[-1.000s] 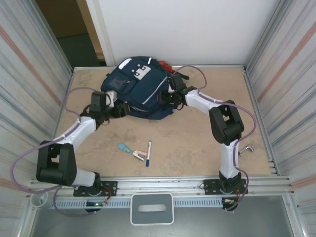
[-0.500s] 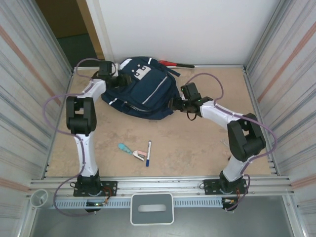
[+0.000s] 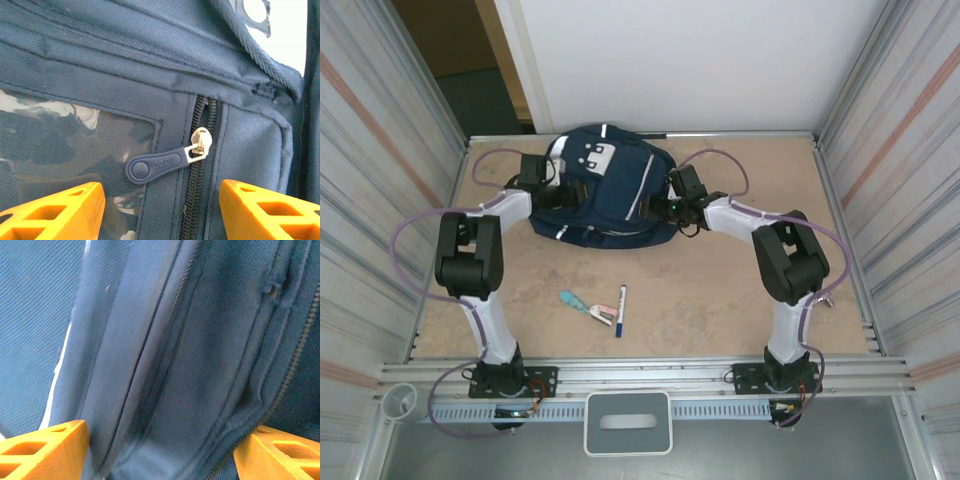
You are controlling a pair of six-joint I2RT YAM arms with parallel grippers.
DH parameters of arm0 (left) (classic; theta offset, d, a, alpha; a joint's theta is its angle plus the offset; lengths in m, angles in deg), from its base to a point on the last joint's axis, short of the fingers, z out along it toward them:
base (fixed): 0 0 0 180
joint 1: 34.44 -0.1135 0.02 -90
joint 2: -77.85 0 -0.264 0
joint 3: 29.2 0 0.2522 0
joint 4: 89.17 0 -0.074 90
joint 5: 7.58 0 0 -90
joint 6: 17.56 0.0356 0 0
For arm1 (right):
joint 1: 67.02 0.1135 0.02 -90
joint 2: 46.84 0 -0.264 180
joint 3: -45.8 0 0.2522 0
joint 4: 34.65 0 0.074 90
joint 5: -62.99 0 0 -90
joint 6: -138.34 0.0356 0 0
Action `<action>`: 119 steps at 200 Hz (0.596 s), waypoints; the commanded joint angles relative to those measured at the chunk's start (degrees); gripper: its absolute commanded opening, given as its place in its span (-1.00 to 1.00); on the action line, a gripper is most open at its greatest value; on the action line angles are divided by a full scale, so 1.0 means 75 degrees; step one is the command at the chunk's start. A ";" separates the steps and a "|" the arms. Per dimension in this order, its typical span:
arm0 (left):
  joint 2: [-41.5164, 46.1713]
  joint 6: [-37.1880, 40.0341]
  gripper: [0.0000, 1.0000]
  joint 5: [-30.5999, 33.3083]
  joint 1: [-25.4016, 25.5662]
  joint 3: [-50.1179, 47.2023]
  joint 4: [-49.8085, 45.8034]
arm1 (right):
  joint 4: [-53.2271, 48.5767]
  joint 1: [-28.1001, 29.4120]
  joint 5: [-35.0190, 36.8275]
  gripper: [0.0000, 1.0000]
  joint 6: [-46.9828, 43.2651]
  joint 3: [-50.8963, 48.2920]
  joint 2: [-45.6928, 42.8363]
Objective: Pack books, pencil case, and school supplies into a backpack
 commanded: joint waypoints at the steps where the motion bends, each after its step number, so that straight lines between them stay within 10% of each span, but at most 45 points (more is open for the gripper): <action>1: 0.0385 -0.0320 0.26 -0.0117 0.0136 -0.1037 -0.0643 | 0.0019 -0.0118 -0.0214 0.44 0.0147 0.0633 0.0496; 76: 0.2056 0.0141 0.23 -0.0729 0.1546 -0.2174 -0.0293 | -0.1116 -0.0732 -0.0042 0.33 -0.0802 0.2365 0.1188; 119: 0.3375 0.1869 0.27 0.0521 0.2028 -0.2280 -0.0184 | -0.1903 -0.0863 0.0669 0.41 -0.1560 0.2174 0.0292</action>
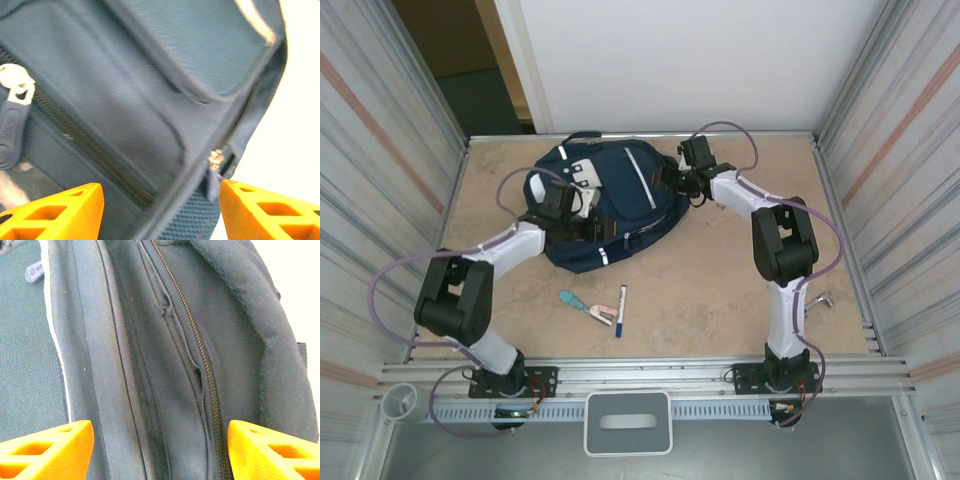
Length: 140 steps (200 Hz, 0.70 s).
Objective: Pack books, pencil case, and school supplies into a backpack
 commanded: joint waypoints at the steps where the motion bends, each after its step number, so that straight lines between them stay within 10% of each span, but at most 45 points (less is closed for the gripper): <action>1: 0.0958 0.1333 0.27 0.0647 0.0140 -0.0154 -0.0133 | -0.0744 0.0021 0.0451 0.41 -0.0694 -0.0173 -0.0800; 72: 0.2013 0.7146 0.42 0.2082 0.0581 -0.1452 0.0050 | -0.0439 0.0607 0.0733 0.46 -0.0760 -0.2574 -0.2631; 140: 0.0246 0.7542 0.36 0.1699 0.0276 -0.0604 -0.0243 | -0.0379 0.0780 0.0545 0.46 -0.0602 -0.3114 -0.2709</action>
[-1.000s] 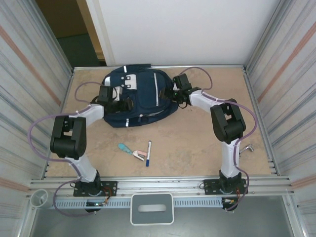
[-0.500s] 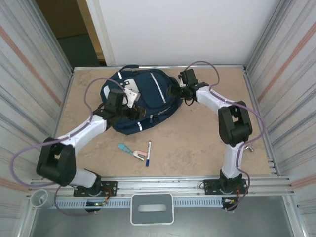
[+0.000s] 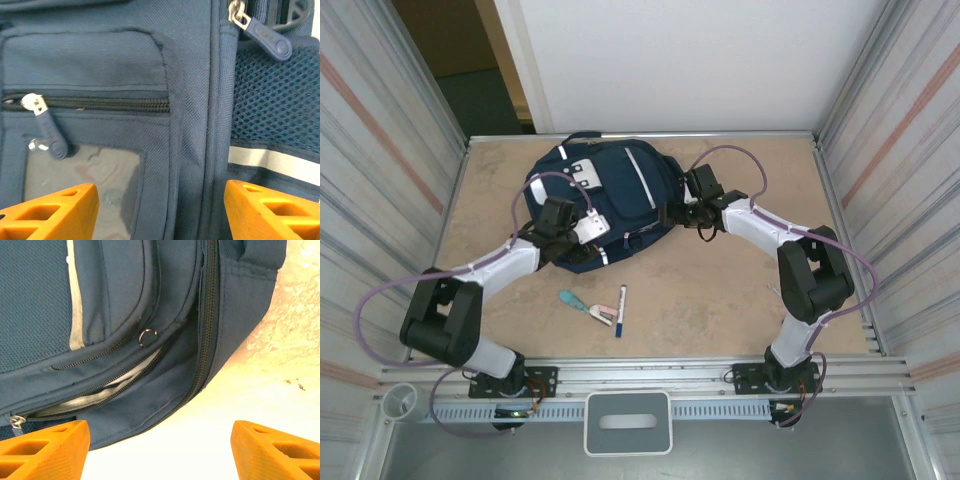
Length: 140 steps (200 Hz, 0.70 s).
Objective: Pack books, pencil case, and school supplies into a backpack
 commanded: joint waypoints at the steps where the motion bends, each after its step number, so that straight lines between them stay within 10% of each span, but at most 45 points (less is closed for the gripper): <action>1: -0.0400 0.0518 0.36 -0.0166 0.0061 0.0389 -0.0201 | 0.0031 0.0106 -0.0062 0.47 0.0000 -0.0113 -0.0144; 36: -0.1031 0.0449 0.29 0.0061 0.0122 0.0721 -0.0139 | 0.0015 0.0258 -0.0041 0.47 -0.0006 -0.0243 -0.0237; 140: -0.0567 -0.0853 -1.00 -0.1698 -0.0098 0.1142 -0.0725 | 0.1812 0.1336 -0.0799 0.25 -0.0206 -0.1177 -0.0656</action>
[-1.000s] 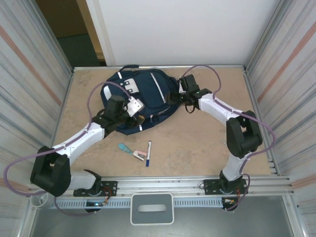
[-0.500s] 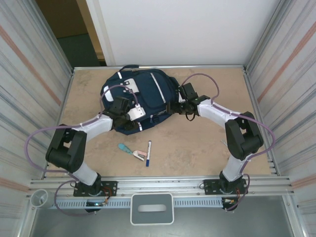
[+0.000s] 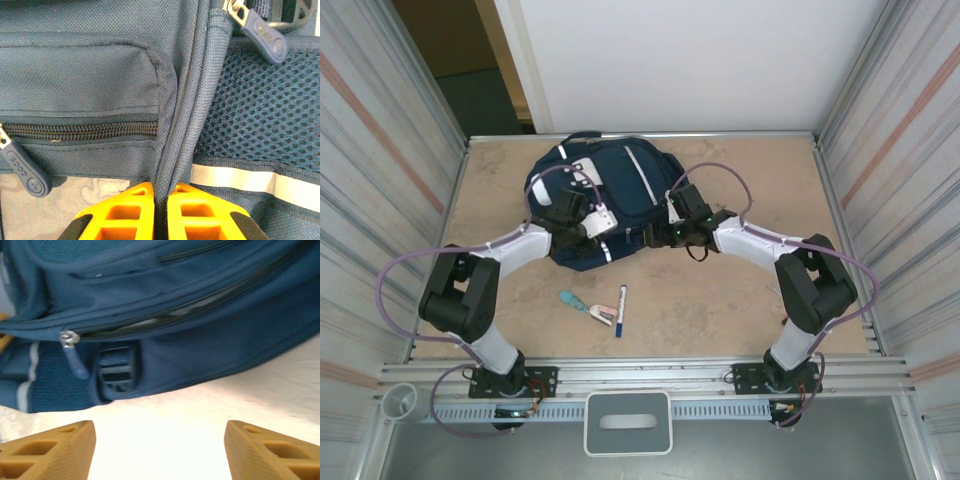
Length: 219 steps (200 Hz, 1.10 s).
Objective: Pack books, pencil case, and school supplies into a backpack
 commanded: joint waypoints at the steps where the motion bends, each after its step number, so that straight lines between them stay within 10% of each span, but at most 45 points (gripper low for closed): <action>1: 0.0463 -0.0593 -1.00 -0.1238 -0.0123 0.0204 -0.0264 | 0.0870 0.0347 -0.0254 0.24 -0.0204 -0.0087 -0.0211; 86: 0.1020 -0.0658 -1.00 -0.2034 -0.0267 0.0152 -0.0176 | 0.1796 0.0798 -0.0167 -0.15 -0.0455 0.0593 0.0764; 219: 0.1017 -0.0587 -1.00 -0.2075 -0.0266 0.0139 -0.0225 | 0.0292 0.1566 0.3966 -0.45 -0.0839 0.1831 0.1521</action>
